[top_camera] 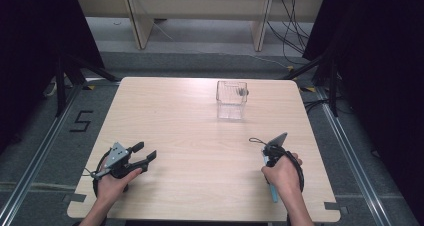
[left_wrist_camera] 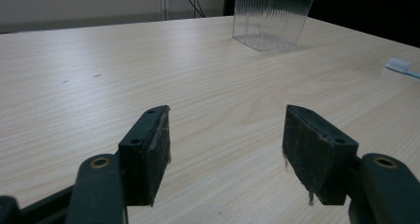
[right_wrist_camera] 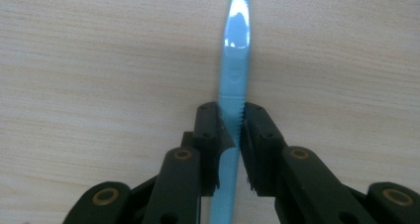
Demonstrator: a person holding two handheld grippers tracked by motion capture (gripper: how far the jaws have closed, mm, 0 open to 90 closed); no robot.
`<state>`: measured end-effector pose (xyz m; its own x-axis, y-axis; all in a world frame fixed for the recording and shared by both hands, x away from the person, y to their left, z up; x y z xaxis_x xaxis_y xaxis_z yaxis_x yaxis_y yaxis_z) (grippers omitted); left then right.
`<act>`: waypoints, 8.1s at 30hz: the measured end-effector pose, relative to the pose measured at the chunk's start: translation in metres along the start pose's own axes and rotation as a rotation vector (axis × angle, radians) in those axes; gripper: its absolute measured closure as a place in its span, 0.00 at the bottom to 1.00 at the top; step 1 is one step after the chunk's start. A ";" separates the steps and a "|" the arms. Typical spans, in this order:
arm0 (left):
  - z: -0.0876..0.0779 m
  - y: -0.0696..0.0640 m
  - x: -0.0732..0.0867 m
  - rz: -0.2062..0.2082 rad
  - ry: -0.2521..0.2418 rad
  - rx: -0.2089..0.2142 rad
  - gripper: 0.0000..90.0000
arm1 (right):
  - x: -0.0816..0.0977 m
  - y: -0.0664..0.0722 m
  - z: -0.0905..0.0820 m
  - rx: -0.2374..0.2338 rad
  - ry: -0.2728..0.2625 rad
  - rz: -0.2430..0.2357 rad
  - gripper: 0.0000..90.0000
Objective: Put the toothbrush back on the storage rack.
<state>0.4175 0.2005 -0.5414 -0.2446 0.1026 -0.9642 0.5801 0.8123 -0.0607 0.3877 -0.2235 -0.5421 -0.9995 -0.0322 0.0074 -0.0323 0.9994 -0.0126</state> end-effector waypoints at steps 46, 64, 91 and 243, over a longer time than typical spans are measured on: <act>0.001 -0.003 -0.002 -0.008 -0.005 0.001 0.39 | -0.019 0.006 -0.045 -0.148 -0.347 -0.067 0.88; 0.001 0.002 -0.004 -0.020 -0.020 -0.010 0.39 | -0.032 0.013 -0.054 -0.183 -0.427 -0.070 0.88; 0.002 0.000 -0.003 -0.024 -0.018 -0.011 0.39 | -0.054 0.017 -0.067 -0.208 -0.659 -0.084 0.88; 0.002 0.002 -0.002 -0.025 -0.033 -0.005 0.38 | -0.147 0.035 -0.129 -0.264 -1.384 -0.075 0.88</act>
<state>0.4209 0.2001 -0.5399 -0.2326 0.0633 -0.9705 0.5701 0.8173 -0.0834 0.5341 -0.1818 -0.4148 -0.1990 0.0829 -0.9765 -0.2371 0.9627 0.1300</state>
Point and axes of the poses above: each handheld gripper's, and its own axes: z roughly forward along the jaws, x roughly out of its underside, y roughly to its left, the point moved 7 cm from there along z, roughly forward along the jaws, and after that the axes turned 3 degrees about z, right-handed, at the moved point
